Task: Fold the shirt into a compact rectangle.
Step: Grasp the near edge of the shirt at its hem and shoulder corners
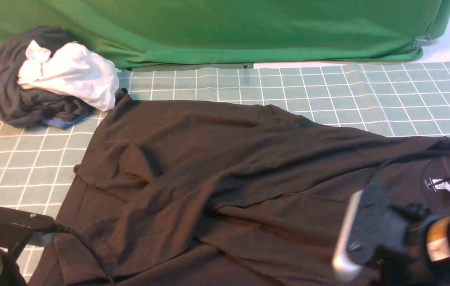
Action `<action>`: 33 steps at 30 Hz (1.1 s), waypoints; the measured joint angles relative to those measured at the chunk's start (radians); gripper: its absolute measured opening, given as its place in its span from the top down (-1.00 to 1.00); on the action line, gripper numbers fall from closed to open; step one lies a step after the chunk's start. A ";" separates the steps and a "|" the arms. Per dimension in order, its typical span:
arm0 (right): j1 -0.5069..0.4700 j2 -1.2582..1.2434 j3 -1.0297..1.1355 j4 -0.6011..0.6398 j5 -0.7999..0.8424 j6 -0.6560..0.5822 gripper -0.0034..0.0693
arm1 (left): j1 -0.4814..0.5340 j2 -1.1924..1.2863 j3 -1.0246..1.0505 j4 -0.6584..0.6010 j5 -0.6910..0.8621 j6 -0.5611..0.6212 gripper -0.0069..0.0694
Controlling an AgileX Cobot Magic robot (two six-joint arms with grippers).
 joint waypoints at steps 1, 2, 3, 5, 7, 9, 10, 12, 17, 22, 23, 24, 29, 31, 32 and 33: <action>0.022 0.038 0.000 -0.008 -0.020 0.001 -0.24 | 0.000 0.000 0.001 0.000 -0.008 -0.007 0.79; 0.042 0.075 0.000 -0.011 -0.044 0.000 -0.26 | 0.000 0.000 0.001 0.000 -0.015 -0.008 0.79; 0.061 0.110 0.000 -0.013 -0.068 -0.002 -0.27 | 0.000 0.000 0.001 0.000 -0.022 -0.010 0.79; 0.092 0.174 0.000 -0.025 -0.122 -0.003 -0.28 | 0.000 0.000 0.001 -0.001 -0.030 -0.010 0.78; 0.108 0.231 0.000 -0.031 -0.169 -0.004 -0.28 | 0.000 -0.001 0.003 -0.001 -0.032 -0.011 0.78; 0.111 0.275 0.000 -0.038 -0.195 -0.005 -0.28 | 0.000 -0.001 0.002 -0.001 -0.032 -0.011 0.78; 0.112 0.288 -0.003 -0.038 -0.206 -0.005 -0.28 | 0.000 -0.001 0.002 -0.001 -0.033 -0.011 0.78; 0.112 0.299 -0.007 -0.038 -0.209 -0.003 -0.25 | 0.000 -0.002 0.002 -0.002 -0.035 -0.012 0.78; 0.118 0.298 -0.009 -0.058 -0.229 -0.003 0.43 | 0.000 -0.002 0.004 -0.012 -0.058 -0.013 0.78; 0.118 0.277 -0.005 -0.072 -0.206 -0.003 0.82 | 0.000 -0.002 -0.003 -0.022 -0.057 -0.010 0.78; 0.118 0.275 -0.005 -0.072 -0.202 -0.003 0.82 | 0.000 -0.002 -0.005 -0.022 -0.057 -0.010 0.78; 0.118 0.253 -0.003 -0.072 -0.174 -0.003 0.82 | 0.000 -0.002 -0.016 -0.023 -0.044 -0.010 0.78; 0.118 0.167 -0.002 -0.072 -0.107 0.004 0.82 | 0.000 -0.002 -0.066 -0.026 -0.033 -0.006 0.78; 0.119 0.120 -0.002 -0.072 -0.085 0.012 0.82 | 0.000 -0.002 -0.099 -0.028 -0.033 -0.004 0.78; 0.119 0.088 -0.002 -0.076 -0.078 0.015 0.82 | 0.000 -0.002 -0.115 -0.028 -0.038 -0.004 0.78; 0.119 0.084 -0.002 -0.078 -0.076 0.015 0.82 | 0.000 -0.002 -0.122 -0.027 -0.039 -0.008 0.78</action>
